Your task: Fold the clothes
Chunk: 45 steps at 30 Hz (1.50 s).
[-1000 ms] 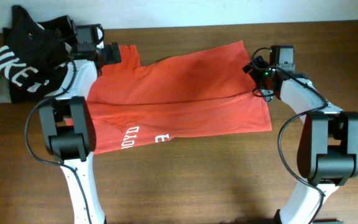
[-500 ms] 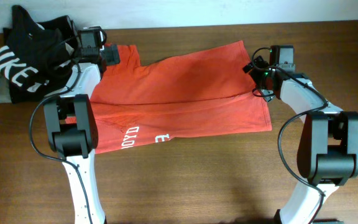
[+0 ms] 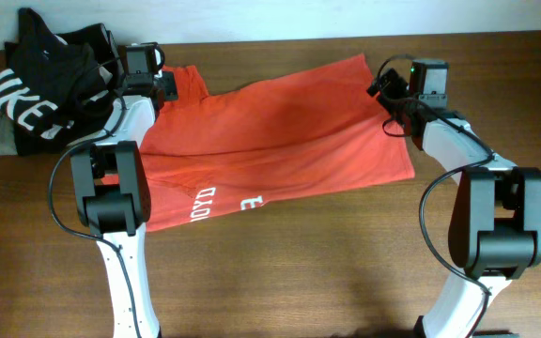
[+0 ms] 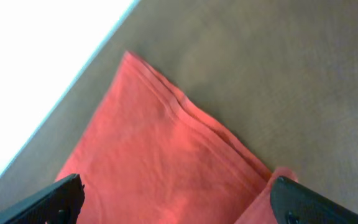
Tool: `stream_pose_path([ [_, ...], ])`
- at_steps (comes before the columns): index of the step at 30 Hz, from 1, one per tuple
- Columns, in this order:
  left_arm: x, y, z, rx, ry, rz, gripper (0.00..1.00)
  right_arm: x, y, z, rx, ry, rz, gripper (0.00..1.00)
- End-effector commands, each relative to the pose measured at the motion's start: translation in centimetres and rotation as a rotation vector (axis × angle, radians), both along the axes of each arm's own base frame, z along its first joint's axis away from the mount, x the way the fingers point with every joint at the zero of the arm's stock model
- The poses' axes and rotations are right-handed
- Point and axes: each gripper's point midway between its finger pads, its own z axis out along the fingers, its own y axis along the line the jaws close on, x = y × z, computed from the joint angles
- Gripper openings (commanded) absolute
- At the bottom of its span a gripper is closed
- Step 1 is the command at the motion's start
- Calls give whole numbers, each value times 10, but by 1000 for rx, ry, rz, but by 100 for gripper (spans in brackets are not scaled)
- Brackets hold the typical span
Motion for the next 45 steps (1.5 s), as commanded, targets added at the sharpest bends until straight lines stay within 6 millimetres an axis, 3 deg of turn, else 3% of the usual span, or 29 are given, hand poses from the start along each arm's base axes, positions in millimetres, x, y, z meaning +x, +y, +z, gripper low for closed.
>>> stream_pose_path([
  [1, -15, 5, -44, 6, 93, 2, 21, 9, -5, 8, -127, -55, 43, 99],
  [8, -15, 5, -43, 6, 93, 3, 20, -2, -20, -4, -129, 20, -59, 99],
  [13, -15, 5, -43, 6, 93, 3, 26, 0, -12, -11, -111, 25, -49, 99],
  [19, -15, 5, -44, 6, 97, 3, 26, -21, -6, -35, 90, 150, -215, 99],
  [22, -19, 4, -47, 5, 116, 3, 27, -21, 1, -19, 128, 156, -180, 99],
  [26, -22, 5, -49, 5, 131, 3, 27, -31, -16, 14, 36, 215, -241, 99],
  [29, -21, 5, -49, 5, 127, 3, 27, -21, -11, 39, -42, 194, -121, 99],
  [36, -24, 5, -57, 5, 144, 3, 27, -14, -11, 66, -89, 171, -67, 99],
  [41, -30, 4, -78, 4, 179, 2, 28, -27, -16, 42, -97, 267, -96, 99],
  [45, -28, 4, -78, 4, 169, 2, 28, -36, -20, 16, -57, 347, -185, 99],
])
